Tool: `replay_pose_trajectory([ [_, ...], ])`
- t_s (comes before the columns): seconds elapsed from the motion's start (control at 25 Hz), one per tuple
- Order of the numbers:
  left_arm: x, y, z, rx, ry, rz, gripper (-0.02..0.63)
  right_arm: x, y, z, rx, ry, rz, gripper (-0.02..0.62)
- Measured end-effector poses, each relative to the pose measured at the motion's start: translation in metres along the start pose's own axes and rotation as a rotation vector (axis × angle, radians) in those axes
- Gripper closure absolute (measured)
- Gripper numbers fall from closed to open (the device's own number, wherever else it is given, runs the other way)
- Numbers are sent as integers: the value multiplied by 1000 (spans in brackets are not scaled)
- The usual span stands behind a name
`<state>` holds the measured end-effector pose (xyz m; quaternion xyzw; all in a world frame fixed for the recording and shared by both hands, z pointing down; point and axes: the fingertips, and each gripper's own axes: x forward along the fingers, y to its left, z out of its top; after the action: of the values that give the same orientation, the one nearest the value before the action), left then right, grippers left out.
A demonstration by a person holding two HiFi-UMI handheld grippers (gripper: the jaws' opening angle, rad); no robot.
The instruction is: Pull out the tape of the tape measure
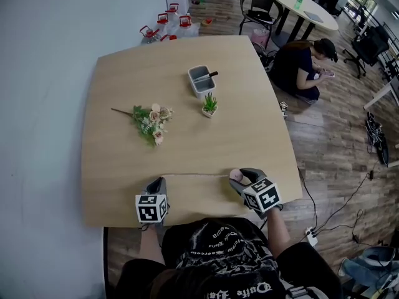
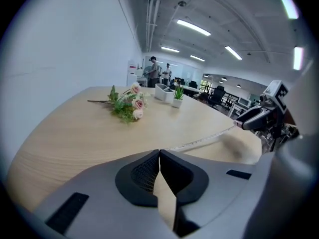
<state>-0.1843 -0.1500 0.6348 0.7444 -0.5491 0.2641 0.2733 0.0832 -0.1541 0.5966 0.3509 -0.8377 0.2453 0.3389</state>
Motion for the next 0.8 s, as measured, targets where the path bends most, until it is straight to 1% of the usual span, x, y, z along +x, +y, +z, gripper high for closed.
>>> replay_pose_trajectory([
  [0.08, 6, 9, -6, -11, 33, 44, 595, 6, 6, -1, -2, 4, 5, 370],
  [0.2, 12, 18, -14, -76, 87, 88, 595, 12, 13, 0, 1, 4, 14, 370],
  [0.36, 13, 28, -20, -133, 102, 149, 592, 19, 16, -2, 3, 4, 11, 370],
  [0.4, 13, 31, -23, -162, 110, 157, 557, 19, 16, -2, 1, 8, 11, 370],
  [0.44, 11, 34, -26, -204, 118, 154, 468, 21, 16, -2, -3, 11, 13, 370],
  [0.48, 8, 36, -28, -249, 119, 139, 413, 23, 16, -2, -7, 14, 17, 369],
  [0.52, 5, 39, -30, -286, 115, 120, 374, 25, 16, -2, -11, 20, 19, 369],
  [0.6, -3, 43, -30, -325, 93, 99, 374, 30, 14, -2, -19, 31, 17, 368],
  [0.68, -14, 47, -28, -335, 56, 101, 374, 35, 10, 0, -28, 35, 1, 368],
  [0.8, -33, 48, -17, -343, -41, 97, 374, 46, 1, 5, -50, 24, -43, 368],
])
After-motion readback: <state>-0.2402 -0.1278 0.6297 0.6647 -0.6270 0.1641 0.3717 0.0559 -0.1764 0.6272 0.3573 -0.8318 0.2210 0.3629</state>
